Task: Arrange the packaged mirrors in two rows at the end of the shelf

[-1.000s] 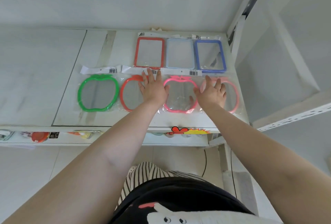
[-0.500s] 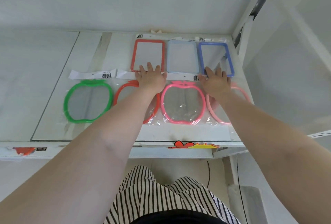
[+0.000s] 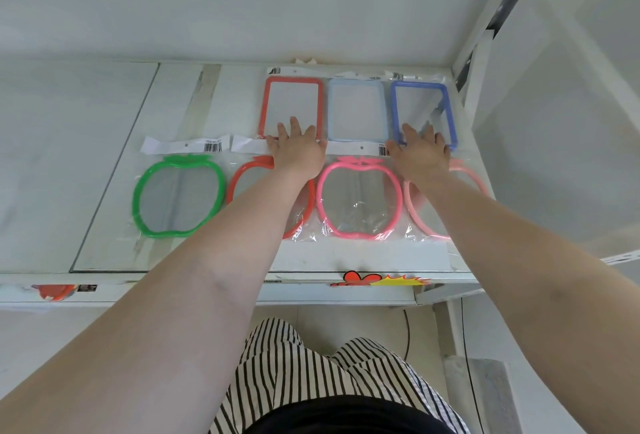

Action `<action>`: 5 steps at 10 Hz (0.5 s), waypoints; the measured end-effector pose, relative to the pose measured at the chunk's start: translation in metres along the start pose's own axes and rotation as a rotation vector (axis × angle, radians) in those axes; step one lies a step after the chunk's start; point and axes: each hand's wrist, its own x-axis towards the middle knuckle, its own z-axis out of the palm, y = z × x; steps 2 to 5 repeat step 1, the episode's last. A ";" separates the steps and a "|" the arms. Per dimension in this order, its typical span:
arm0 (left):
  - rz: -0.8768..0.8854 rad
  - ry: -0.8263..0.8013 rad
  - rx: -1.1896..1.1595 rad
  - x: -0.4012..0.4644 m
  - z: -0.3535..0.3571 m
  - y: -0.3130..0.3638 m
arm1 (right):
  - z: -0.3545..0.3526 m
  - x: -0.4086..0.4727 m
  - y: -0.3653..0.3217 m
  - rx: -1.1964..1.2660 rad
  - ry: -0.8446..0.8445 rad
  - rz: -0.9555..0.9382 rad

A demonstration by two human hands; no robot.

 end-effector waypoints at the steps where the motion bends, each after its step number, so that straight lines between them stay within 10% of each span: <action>1: 0.028 0.058 -0.009 -0.002 -0.005 0.003 | -0.013 -0.006 -0.007 -0.019 0.021 -0.038; 5: 0.028 0.058 -0.009 -0.002 -0.005 0.003 | -0.013 -0.006 -0.007 -0.019 0.021 -0.038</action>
